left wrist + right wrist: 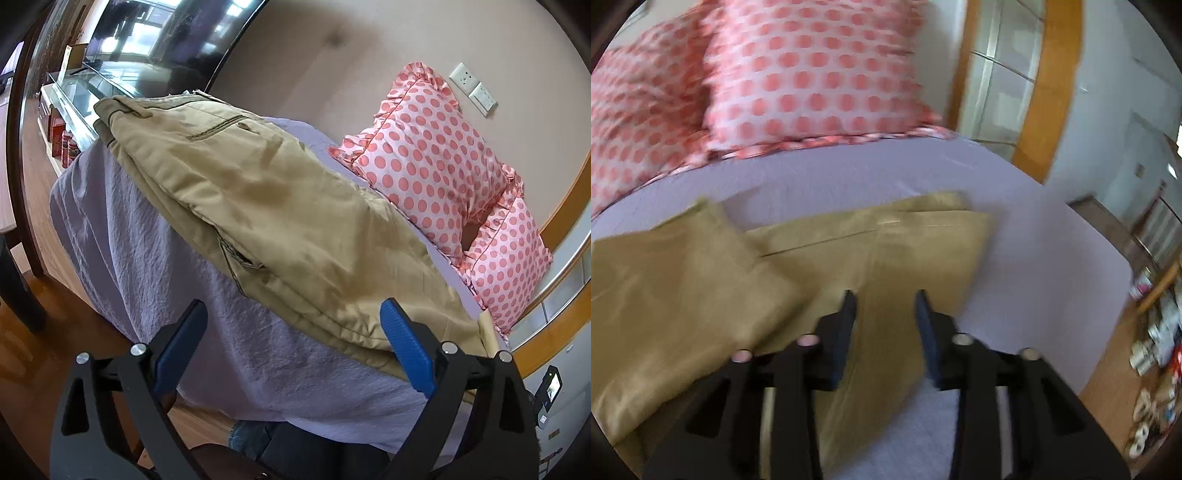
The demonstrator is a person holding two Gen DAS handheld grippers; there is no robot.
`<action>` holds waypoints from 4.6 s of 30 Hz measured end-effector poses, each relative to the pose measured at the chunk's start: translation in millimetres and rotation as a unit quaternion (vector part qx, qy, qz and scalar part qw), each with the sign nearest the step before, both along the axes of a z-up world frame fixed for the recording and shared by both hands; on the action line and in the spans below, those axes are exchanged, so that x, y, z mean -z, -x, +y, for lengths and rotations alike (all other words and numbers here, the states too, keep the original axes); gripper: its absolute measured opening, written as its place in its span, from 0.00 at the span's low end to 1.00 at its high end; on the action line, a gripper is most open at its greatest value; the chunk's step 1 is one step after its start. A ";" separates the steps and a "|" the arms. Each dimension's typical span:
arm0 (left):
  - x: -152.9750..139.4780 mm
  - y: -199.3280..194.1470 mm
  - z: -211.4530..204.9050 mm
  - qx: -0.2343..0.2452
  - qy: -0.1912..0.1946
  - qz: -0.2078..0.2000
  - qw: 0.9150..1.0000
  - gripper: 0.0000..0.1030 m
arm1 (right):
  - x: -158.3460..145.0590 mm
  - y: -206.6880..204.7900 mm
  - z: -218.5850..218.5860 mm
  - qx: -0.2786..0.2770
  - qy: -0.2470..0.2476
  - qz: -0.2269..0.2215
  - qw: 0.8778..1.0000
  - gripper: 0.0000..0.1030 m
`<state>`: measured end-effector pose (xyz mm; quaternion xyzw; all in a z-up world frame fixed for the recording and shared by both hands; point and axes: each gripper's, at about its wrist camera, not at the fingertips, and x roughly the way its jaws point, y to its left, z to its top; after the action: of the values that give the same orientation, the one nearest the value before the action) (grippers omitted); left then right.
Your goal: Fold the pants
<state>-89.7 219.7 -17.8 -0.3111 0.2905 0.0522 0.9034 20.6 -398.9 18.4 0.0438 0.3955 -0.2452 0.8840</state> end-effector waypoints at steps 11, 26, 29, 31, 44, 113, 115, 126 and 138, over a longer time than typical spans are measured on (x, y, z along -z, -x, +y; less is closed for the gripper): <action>5.5 -10.2 -3.1 0.012 0.011 0.003 1.000 0.91 | -28.2 115.9 -66.4 0.165 -0.068 -0.119 0.977 0.08; -0.8 5.2 3.3 -0.001 0.007 -0.010 1.000 0.92 | 2.2 15.4 8.4 -0.050 -0.407 -0.060 0.910 0.42; -1.8 3.9 2.7 -0.001 0.006 -0.012 1.000 0.92 | 6.3 27.7 10.7 -0.051 -0.441 -0.053 0.894 0.42; -1.6 1.9 2.1 0.006 0.007 -0.010 1.000 0.92 | 5.5 33.2 14.0 -0.051 -0.460 -0.049 0.885 0.42; -12.4 0.9 -9.2 0.016 -0.004 -0.022 1.000 0.92 | 13.7 -3.4 -42.8 0.015 -0.431 -0.187 0.882 0.02; -32.6 -43.1 40.3 -0.035 -0.001 -0.012 0.999 0.95 | -15.4 41.7 249.4 -0.452 -0.306 -0.070 0.835 0.89; -37.2 -52.5 51.7 -0.040 -0.006 -0.003 0.999 0.95 | -13.6 42.0 248.9 -0.451 -0.310 -0.069 0.834 0.89; -45.1 -69.9 93.4 -0.074 0.004 0.034 0.997 0.14 | -8.2 42.3 242.9 -0.451 -0.329 -0.077 0.826 0.90; -164.3 -118.6 -92.3 0.099 -0.268 -0.058 0.957 0.09 | -30.4 53.1 153.6 -0.360 -0.333 -0.171 0.855 0.90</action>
<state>28.8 127.4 146.5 -0.0301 0.2424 0.0201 0.9695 -32.5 -245.3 48.9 0.2313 0.2843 0.2476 0.8969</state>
